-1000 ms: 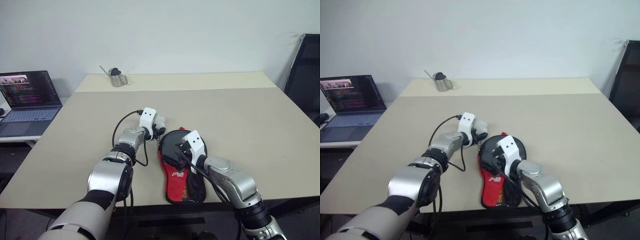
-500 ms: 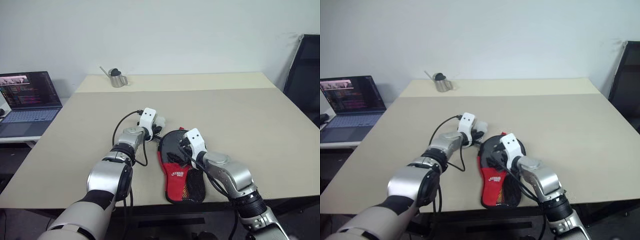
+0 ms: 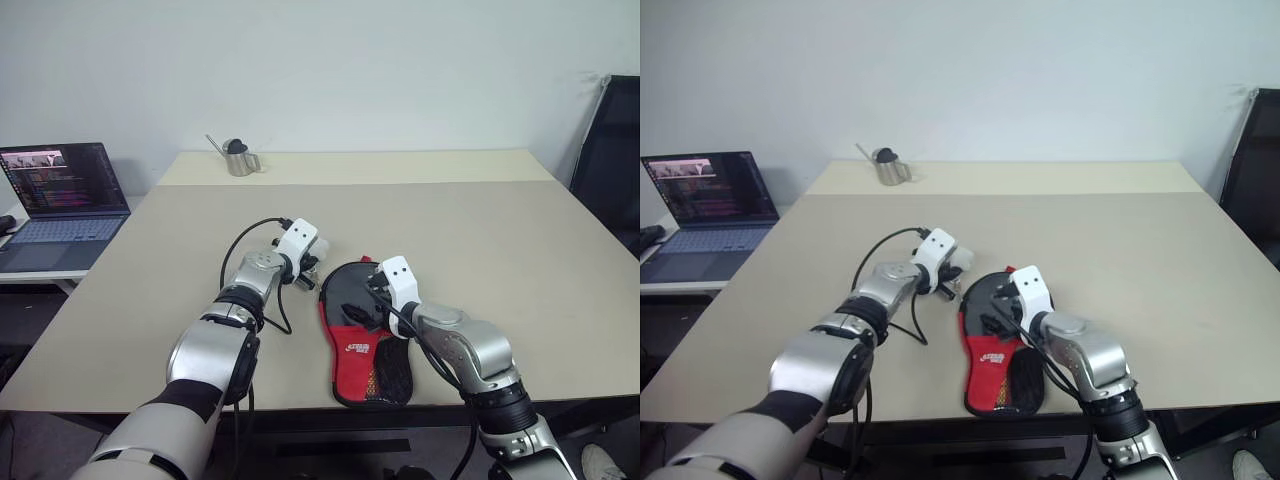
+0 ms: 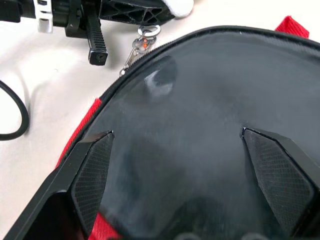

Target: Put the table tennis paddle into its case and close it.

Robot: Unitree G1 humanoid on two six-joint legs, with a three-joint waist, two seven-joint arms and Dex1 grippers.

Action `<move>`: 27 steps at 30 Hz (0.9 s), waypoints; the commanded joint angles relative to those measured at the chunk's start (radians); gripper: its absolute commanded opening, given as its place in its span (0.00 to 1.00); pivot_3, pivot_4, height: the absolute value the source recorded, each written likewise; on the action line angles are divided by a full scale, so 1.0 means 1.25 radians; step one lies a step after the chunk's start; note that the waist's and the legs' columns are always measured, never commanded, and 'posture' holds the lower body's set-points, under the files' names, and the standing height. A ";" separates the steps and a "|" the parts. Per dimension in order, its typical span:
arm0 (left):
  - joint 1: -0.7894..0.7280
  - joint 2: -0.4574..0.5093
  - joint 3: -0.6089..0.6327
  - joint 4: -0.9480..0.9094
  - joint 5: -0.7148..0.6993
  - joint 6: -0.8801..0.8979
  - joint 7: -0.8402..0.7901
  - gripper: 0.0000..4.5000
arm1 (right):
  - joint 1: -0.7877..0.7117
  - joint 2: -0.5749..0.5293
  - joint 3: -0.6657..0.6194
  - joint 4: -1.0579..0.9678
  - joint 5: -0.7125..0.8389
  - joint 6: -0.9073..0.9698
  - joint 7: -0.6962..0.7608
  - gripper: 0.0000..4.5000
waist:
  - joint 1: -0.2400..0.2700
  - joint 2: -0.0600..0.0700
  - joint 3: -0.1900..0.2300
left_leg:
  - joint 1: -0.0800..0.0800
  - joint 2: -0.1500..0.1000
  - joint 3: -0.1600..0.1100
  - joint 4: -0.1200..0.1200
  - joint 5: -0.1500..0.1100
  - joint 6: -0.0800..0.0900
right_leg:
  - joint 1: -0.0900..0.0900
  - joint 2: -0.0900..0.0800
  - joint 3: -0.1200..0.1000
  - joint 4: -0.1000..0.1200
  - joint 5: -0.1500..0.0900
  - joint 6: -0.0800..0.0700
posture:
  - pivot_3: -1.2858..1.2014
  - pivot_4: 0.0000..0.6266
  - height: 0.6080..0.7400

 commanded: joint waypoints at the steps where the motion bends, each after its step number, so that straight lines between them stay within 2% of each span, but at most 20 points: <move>1: -0.036 -0.030 -0.020 0.004 0.034 -0.050 0.047 0.01 | 0.065 0.010 0.026 0.007 0.000 0.087 -0.020 1.00 | 0.001 -0.001 -0.001 | 0.000 0.000 0.000 0.000 0.000 0.000 | 0.000 0.000 0.000 0.000 0.000 0.000 | 0.52 0.24 1.00; 18: -0.135 -0.107 -0.096 0.025 0.171 -0.120 0.199 0.01 | 0.192 0.074 0.059 -0.139 -0.001 0.184 -0.108 1.00 | -0.002 -0.002 -0.002 | 0.001 0.000 0.000 0.000 0.000 0.000 | 0.001 0.000 0.000 0.000 0.000 0.001 | 0.52 0.24 1.00; 27: -0.194 -0.150 -0.173 0.031 0.267 -0.161 0.258 0.01 | 0.248 0.101 0.069 -0.195 0.001 0.214 -0.143 1.00 | -0.001 -0.002 -0.002 | 0.002 0.000 0.000 -0.001 0.000 0.000 | 0.002 0.000 0.000 0.000 -0.003 0.005 | 0.52 0.24 1.00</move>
